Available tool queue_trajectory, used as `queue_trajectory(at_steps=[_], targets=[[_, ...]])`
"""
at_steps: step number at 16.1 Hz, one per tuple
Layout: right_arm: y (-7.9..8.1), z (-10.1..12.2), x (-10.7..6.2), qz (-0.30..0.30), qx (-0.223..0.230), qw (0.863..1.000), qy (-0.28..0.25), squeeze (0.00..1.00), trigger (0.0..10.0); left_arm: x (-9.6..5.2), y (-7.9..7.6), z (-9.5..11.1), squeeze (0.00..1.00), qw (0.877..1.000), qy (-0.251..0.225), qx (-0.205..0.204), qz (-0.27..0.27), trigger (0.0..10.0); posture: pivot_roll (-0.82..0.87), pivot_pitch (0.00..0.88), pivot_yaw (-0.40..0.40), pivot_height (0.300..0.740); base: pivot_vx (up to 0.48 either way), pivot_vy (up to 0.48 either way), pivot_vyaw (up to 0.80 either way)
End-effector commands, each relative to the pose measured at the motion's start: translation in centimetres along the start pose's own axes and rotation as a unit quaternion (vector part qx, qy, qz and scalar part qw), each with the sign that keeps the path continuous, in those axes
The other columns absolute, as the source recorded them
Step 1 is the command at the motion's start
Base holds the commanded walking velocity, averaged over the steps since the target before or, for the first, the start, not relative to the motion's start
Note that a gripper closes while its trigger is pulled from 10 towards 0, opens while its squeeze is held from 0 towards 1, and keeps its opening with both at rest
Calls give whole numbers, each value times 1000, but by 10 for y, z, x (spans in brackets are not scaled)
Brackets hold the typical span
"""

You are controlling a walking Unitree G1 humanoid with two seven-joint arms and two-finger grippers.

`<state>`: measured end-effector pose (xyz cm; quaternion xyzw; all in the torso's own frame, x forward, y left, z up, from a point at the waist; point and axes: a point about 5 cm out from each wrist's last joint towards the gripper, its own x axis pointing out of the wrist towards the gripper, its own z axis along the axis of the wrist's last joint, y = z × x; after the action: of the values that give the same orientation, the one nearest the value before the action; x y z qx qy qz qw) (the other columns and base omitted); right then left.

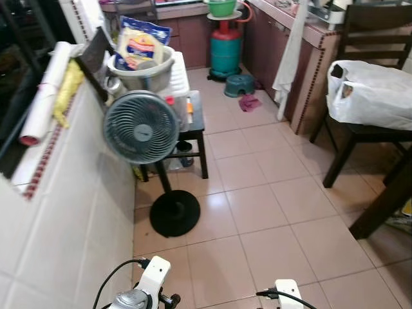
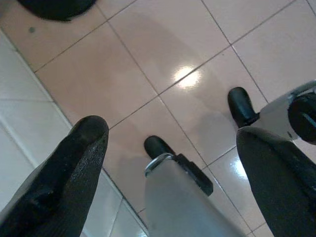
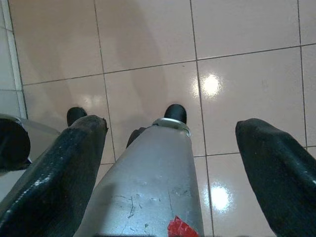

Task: Setting the table

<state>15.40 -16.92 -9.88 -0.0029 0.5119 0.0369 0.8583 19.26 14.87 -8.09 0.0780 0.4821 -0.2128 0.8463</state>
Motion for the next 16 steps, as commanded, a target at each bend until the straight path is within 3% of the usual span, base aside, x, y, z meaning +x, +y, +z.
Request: queue_trajectory(at_steps=[1,5,8,12,16], targets=[[3,-10,-1,-2,-1,1000,18,0,10000,-1,2,-1,0,1000,7,5,6,10000,-129,0,84,740,0,-480,0],[7,-13,-1,-1,-1,1000,21,0,10000,0,2,-1,0,1000,7,4,6,10000,-134,0,86,740,0,-480,-377],[21,-7,2,6,0,1000,17,0,10000,0,1,-1,0,1000,8,3,6,10000,-136,0,87,740,0,-480,-735],[13,-13,0,1,1,1000,20,0,10000,0,1,-1,0,1000,9,3,7,10000,-137,0,88,740,0,-480,-738],[12,-12,0,0,5,1000,18,0,10000,0,2,0,0,1000,9,5,10,10000,-140,0,93,740,0,-244,-734]])
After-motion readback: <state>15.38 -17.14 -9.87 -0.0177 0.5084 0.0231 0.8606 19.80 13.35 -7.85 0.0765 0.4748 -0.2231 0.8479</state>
